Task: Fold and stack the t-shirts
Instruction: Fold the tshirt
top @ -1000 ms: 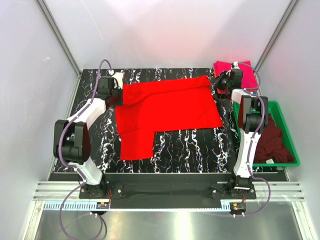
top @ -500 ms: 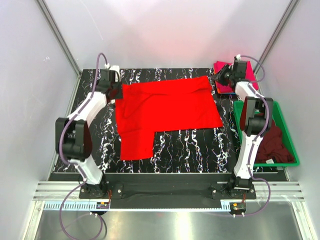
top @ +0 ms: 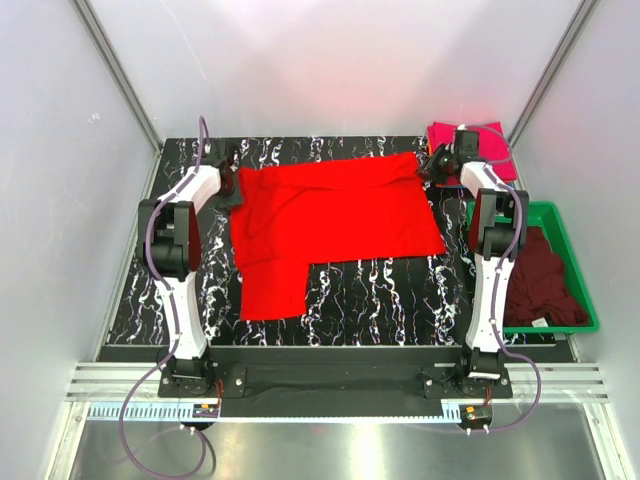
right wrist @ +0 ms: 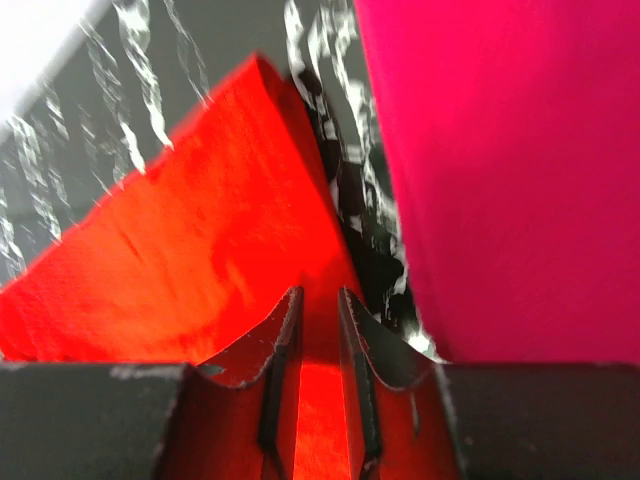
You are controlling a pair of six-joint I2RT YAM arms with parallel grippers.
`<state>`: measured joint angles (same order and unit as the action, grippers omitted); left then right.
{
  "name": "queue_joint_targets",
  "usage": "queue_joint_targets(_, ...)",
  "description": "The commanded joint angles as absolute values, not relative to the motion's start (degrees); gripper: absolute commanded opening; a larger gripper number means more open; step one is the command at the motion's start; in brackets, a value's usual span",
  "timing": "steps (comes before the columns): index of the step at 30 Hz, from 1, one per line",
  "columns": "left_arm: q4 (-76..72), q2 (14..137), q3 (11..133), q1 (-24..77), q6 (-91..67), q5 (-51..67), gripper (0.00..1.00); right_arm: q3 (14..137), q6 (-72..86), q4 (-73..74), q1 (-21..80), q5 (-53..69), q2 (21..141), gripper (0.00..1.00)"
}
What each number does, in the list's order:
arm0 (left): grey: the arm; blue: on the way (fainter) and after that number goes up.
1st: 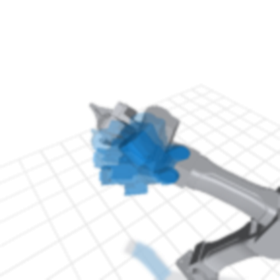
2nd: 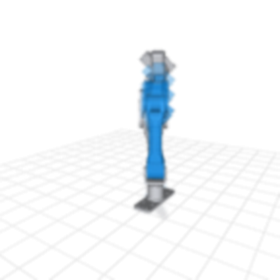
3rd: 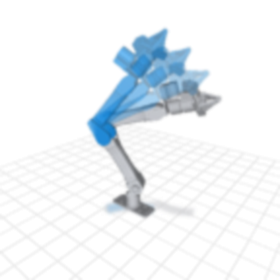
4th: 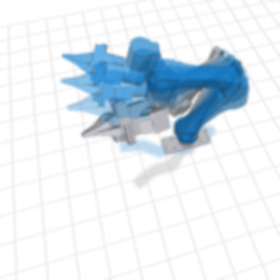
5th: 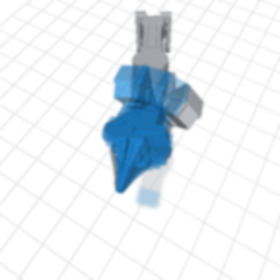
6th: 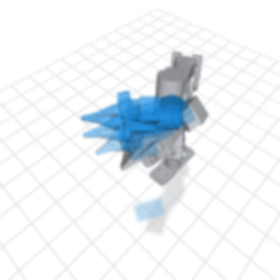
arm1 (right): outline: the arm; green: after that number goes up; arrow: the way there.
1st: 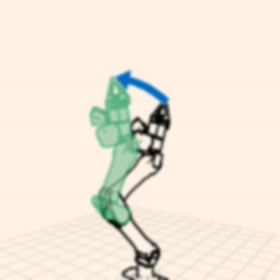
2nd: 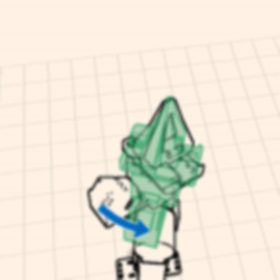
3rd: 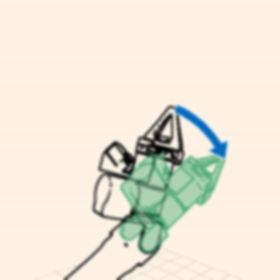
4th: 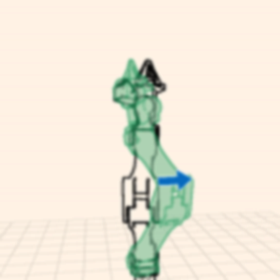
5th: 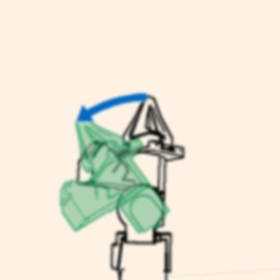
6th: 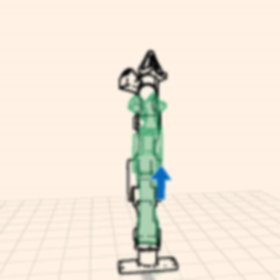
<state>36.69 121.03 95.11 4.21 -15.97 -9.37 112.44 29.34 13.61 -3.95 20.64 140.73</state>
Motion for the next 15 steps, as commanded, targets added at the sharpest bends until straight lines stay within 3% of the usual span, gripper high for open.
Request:
queue_joint_targets(1,40.1,120.5,93.9,4.5,-18.7,-9.8,0.36,114.9,27.5,17.1,-1.1,20.9,137.7,0.27)
queue_joint_targets(6,39.7,120.8,91.9,4.3,-18.9,-7.9,0.31,107.0,27.1,20.7,-0.6,18.8,131.0,0.29)
queue_joint_targets(7,40.0,121.1,92.1,4.3,-19.0,-8.3,0.17,105.4,27.2,20.8,-0.5,18.2,128.4,0.3)
queue_joint_targets(10,40.1,121.4,92.7,3.6,-17.7,-9.7,0.0,100.5,26.7,21.5,-0.5,16.6,124.5,0.32)
queue_joint_targets(15,40.4,123.4,96.5,0.1,-14.7,-9.9,0.0,95.6,24.1,28.1,-0.4,14.0,119.9,0.37)
